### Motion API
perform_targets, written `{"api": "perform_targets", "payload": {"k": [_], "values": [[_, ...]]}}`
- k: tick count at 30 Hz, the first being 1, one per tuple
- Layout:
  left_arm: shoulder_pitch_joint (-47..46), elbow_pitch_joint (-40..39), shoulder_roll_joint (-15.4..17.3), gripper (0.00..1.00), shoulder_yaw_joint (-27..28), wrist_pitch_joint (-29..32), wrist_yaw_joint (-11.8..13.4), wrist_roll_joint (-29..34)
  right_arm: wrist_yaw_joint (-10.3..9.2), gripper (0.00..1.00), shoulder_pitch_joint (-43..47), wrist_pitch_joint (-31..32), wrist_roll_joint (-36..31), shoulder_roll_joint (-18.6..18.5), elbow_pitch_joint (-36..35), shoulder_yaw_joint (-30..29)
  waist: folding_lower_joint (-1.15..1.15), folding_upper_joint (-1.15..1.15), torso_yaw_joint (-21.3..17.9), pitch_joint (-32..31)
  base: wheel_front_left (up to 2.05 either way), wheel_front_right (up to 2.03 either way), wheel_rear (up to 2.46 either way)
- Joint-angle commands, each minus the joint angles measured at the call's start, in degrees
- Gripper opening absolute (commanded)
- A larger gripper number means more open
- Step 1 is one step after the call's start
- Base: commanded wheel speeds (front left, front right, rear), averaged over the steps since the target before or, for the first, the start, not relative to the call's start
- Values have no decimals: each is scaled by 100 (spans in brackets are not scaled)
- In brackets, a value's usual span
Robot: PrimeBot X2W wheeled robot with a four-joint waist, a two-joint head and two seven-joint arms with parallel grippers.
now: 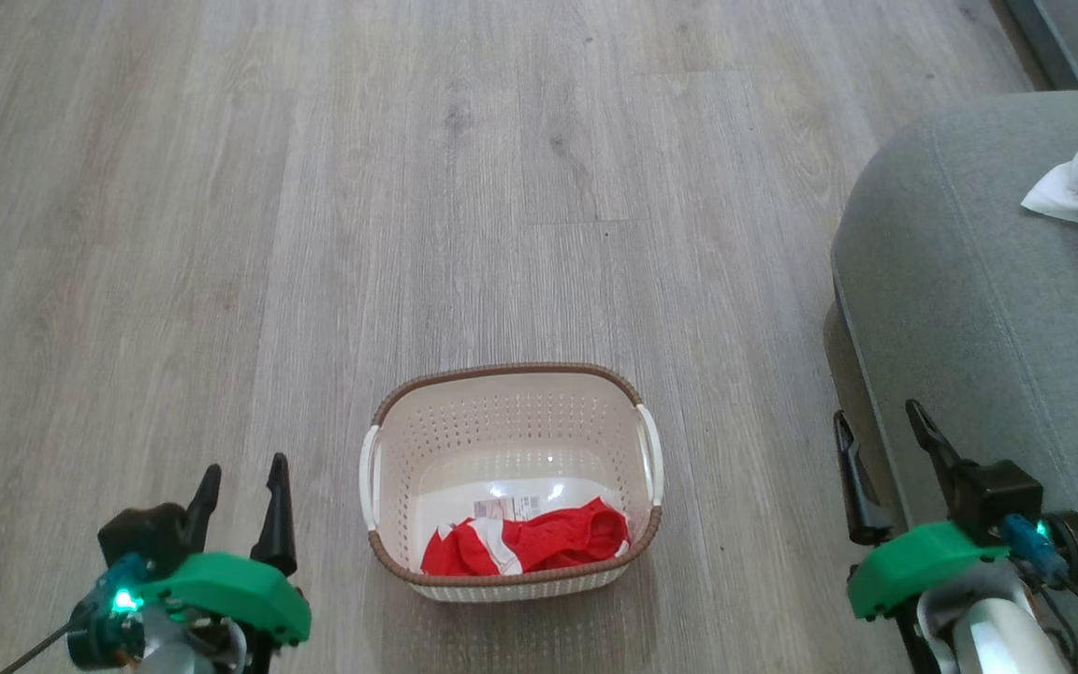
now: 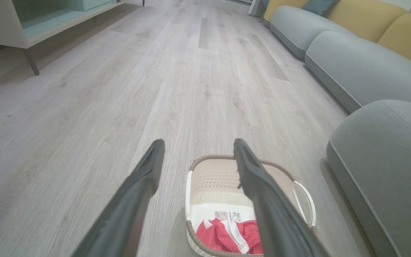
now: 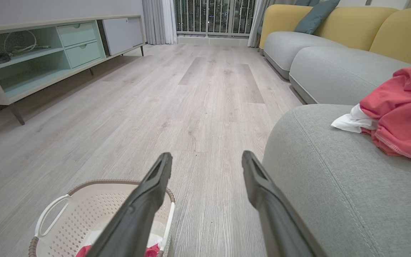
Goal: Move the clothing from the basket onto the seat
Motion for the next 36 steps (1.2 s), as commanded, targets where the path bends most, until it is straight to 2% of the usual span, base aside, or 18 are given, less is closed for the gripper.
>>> {"api": "perform_targets", "payload": {"k": [1, 15, 20, 25, 29, 36], "values": [[-139, -204, 39, 100, 189, -56, -46, 31, -2, 100, -121, -37, -32, -30, -150, 117, 1, 0, -7, -1, 0, 0, 0], [-113, -260, 36, 100, 61, -56, 16, -81, -2, 100, -153, -37, -50, -29, -141, 94, 1, 0, -30, 27, 0, 0, 0], [-209, -250, 36, 100, -27, -56, 18, -30, -2, 100, -238, -37, -45, -29, -221, 83, 1, 0, -70, 249, 0, 0, 0], [-574, -58, 36, 100, -218, -56, 38, 196, -2, 100, -474, -37, -37, -29, -358, 16, 1, 0, -132, 717, 0, 0, 0], [-1275, 478, 36, 100, -637, 6, -20, 526, -2, 100, -790, -37, -54, -29, -515, -62, 1, 0, -206, 1296, 0, 0, 0], [-2839, 1395, 40, 100, -1400, 616, -116, 1154, -2, 100, -1475, -37, -13, -29, -830, -139, 1, 0, -434, 2615, 0, 0, 0]]}}
